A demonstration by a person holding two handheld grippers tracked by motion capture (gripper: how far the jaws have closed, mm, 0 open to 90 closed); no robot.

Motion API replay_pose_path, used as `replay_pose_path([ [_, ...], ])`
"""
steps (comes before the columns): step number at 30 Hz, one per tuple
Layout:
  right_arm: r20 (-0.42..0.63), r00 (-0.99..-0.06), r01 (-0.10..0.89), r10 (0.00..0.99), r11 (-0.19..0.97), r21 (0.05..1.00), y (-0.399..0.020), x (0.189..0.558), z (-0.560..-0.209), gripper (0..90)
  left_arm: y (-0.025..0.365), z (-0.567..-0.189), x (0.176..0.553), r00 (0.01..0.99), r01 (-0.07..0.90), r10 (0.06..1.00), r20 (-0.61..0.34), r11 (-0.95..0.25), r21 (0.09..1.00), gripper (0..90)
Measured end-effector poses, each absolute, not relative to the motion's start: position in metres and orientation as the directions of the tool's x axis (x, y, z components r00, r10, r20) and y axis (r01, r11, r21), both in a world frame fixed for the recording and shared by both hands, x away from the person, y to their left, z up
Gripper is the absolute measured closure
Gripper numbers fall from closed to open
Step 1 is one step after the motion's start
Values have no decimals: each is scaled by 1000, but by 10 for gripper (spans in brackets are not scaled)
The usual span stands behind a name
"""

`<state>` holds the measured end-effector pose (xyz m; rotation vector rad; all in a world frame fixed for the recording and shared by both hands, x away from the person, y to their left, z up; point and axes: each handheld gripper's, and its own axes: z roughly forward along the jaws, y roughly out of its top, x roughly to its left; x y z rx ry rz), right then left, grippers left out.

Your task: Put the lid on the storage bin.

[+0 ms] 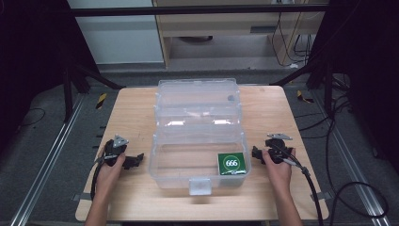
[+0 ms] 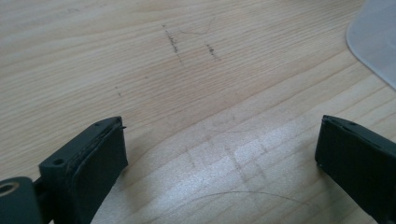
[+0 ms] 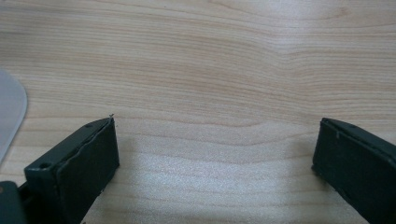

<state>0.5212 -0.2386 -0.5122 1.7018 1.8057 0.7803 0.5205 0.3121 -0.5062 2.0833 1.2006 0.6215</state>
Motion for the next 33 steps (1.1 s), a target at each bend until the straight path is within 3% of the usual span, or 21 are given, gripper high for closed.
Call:
replay_pose_path([
  [8,1,-94,683,996,64,728,-240,520,-512,27,308,-484,515,479,501,874,82,-349,792,30],
  [10,-101,-152,667,983,178,723,-238,517,-507,61,306,-468,513,524,500,849,70,-374,781,26],
  [11,-101,-152,667,983,178,723,-238,517,-507,61,306,-468,513,524,500,849,70,-374,781,26],
  [12,-229,-211,662,950,312,681,-235,515,-498,59,306,-456,509,548,491,830,103,-419,764,24],
  [14,-345,-271,653,899,435,619,-233,512,-486,75,309,-442,503,551,464,825,123,-426,777,27],
  [16,-391,-318,626,863,501,597,-234,509,-466,95,312,-428,498,551,444,828,101,-394,805,26],
  [23,-376,-462,569,803,594,569,-235,508,-407,194,305,-395,484,624,395,771,125,-449,802,23],
  [24,-384,-501,541,776,627,561,-232,511,-391,262,301,-392,483,642,391,757,120,-459,798,27],
  [29,-395,-552,480,734,668,569,-226,517,-354,319,285,-376,473,712,363,697,83,-467,806,38],
  [33,-378,-602,435,704,685,584,-218,514,-339,378,270,-361,459,742,330,659,124,-520,788,40],
])
